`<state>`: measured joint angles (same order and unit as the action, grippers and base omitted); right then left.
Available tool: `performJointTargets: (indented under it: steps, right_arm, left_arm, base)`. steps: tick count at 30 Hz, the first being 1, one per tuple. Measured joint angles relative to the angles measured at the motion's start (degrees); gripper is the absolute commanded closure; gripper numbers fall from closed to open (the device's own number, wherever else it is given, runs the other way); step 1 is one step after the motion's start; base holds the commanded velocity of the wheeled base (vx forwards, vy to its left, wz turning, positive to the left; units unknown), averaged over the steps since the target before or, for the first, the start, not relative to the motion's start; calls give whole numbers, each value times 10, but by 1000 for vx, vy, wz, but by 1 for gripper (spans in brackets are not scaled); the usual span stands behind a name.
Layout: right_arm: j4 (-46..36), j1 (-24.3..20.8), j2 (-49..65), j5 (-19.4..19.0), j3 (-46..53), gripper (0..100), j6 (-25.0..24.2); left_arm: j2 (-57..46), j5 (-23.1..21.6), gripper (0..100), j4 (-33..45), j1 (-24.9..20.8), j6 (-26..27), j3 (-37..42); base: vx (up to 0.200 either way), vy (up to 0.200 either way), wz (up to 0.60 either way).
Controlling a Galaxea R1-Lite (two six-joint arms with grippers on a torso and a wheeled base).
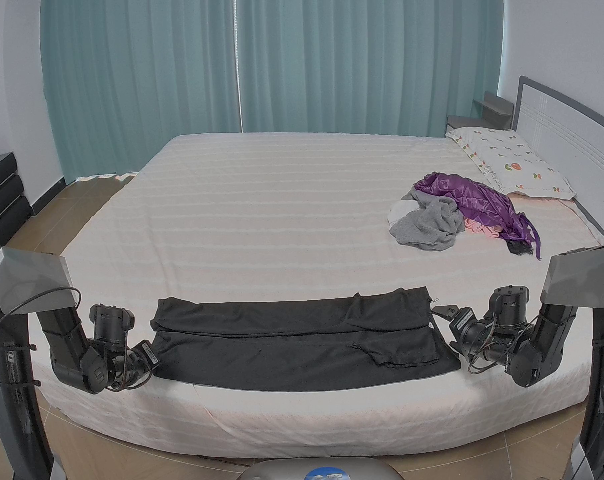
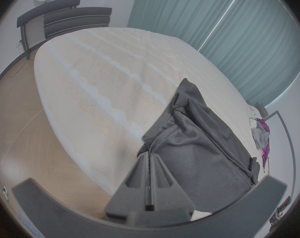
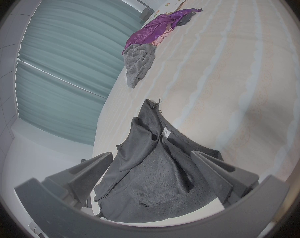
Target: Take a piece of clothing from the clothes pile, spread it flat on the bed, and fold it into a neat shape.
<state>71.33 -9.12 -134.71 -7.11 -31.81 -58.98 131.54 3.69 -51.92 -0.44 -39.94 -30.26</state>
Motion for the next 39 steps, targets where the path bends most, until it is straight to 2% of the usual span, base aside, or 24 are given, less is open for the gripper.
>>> performJointTargets:
  steps: [8,19,20,32,39]
  right_arm:
    - [0,0,0,0,0,0,0]
    - [0,0,-1,0,0,0,0]
    - [0,0,-1,0,0,0,0]
    - [0,0,-1,0,0,0,1]
    - [0,-3,-2,2,0,0,1]
  left_arm:
    - [-3,32,100,4,6,15,10]
    - [-4,35,100,6,6,31,25]
    - [-4,35,0,6,6,32,25]
    - [-19,30,0,4,7,23,25]
    - [-53,24,0,-10,14,-3,20]
  base:
    - [0,0,0]
    - [0,0,0]
    - [0,0,0]
    - [0,0,0]
    - [0,0,0]
